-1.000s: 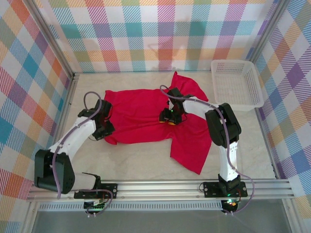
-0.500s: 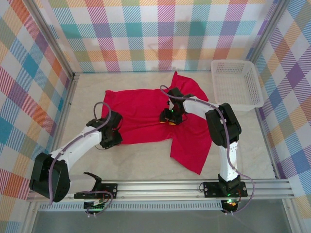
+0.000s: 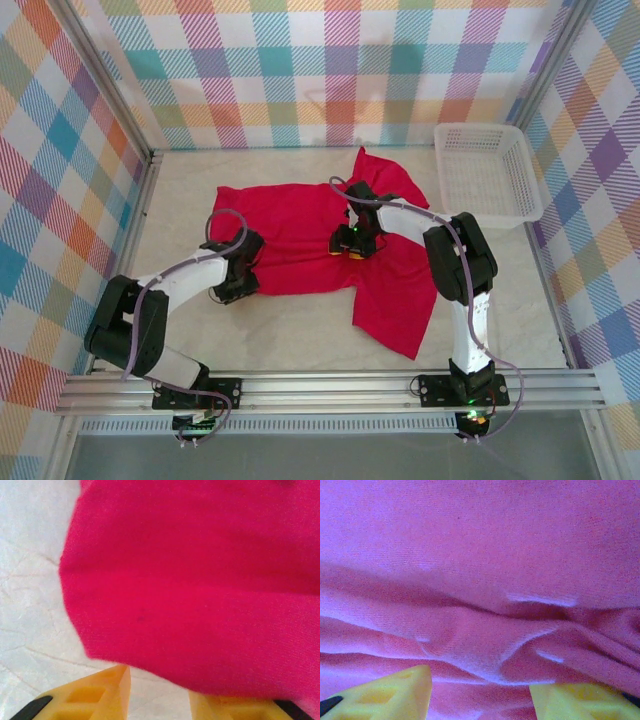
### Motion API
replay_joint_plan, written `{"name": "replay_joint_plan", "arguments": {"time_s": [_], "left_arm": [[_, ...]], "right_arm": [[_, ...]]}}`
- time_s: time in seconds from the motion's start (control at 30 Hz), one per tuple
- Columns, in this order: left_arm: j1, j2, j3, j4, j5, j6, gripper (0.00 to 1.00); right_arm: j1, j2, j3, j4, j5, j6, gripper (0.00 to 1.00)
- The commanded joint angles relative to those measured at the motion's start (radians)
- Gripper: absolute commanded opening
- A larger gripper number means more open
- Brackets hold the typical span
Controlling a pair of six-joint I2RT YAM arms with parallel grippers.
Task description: Fold the inside-out t-shirt
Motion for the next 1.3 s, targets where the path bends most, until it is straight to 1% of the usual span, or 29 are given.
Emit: {"name": "replay_joint_plan", "arguments": {"time_s": [0.0, 0.13, 0.23, 0.27, 0.37, 0.4, 0.47, 0.57, 0.73, 0.83, 0.93, 1.03, 1.13, 1.27], "left_arm": [[-0.007, 0.029, 0.037, 0.015, -0.04, 0.02, 0.36], [-0.007, 0.039, 0.053, 0.009, -0.055, 0.031, 0.35], [-0.007, 0.045, 0.068, -0.015, -0.089, 0.047, 0.28], [-0.005, 0.048, 0.073, -0.027, -0.1, 0.055, 0.23], [-0.001, 0.043, 0.094, -0.085, -0.139, 0.079, 0.04], [0.001, 0.031, 0.1, -0.112, -0.155, 0.086, 0.0], [0.004, -0.005, 0.106, -0.163, -0.186, 0.1, 0.0], [0.024, -0.092, 0.098, -0.23, -0.216, 0.111, 0.0], [0.069, -0.243, 0.066, -0.302, -0.214, 0.087, 0.0], [0.092, -0.311, 0.022, -0.299, -0.217, 0.067, 0.0], [0.099, -0.339, 0.002, -0.287, -0.202, 0.057, 0.0], [0.099, -0.346, -0.017, -0.259, -0.162, 0.054, 0.0], [0.098, -0.372, -0.064, -0.183, -0.076, 0.069, 0.0], [0.095, -0.375, -0.071, -0.096, -0.004, 0.081, 0.0]], "right_arm": [[-0.006, -0.009, -0.025, -0.063, 0.013, -0.014, 0.56], [-0.007, -0.001, -0.021, -0.059, 0.005, -0.013, 0.56], [-0.006, 0.003, -0.014, -0.065, 0.007, -0.019, 0.55], [-0.006, 0.005, -0.011, -0.069, 0.01, -0.022, 0.54], [-0.007, 0.008, -0.007, -0.078, 0.026, -0.027, 0.47], [-0.007, 0.008, -0.007, -0.084, 0.032, -0.029, 0.44], [-0.012, 0.008, -0.007, -0.097, 0.051, -0.031, 0.41], [-0.022, 0.008, -0.017, -0.111, 0.067, -0.036, 0.38], [-0.049, 0.001, -0.04, -0.119, 0.078, -0.042, 0.36], [-0.059, -0.002, -0.041, -0.125, 0.084, -0.047, 0.36], [-0.063, -0.008, -0.038, -0.132, 0.081, -0.054, 0.36], [-0.063, -0.017, -0.037, -0.137, 0.073, -0.06, 0.36], [-0.063, -0.029, -0.04, -0.133, 0.053, -0.066, 0.36], [-0.063, -0.043, -0.038, -0.128, 0.033, -0.063, 0.37]]}}
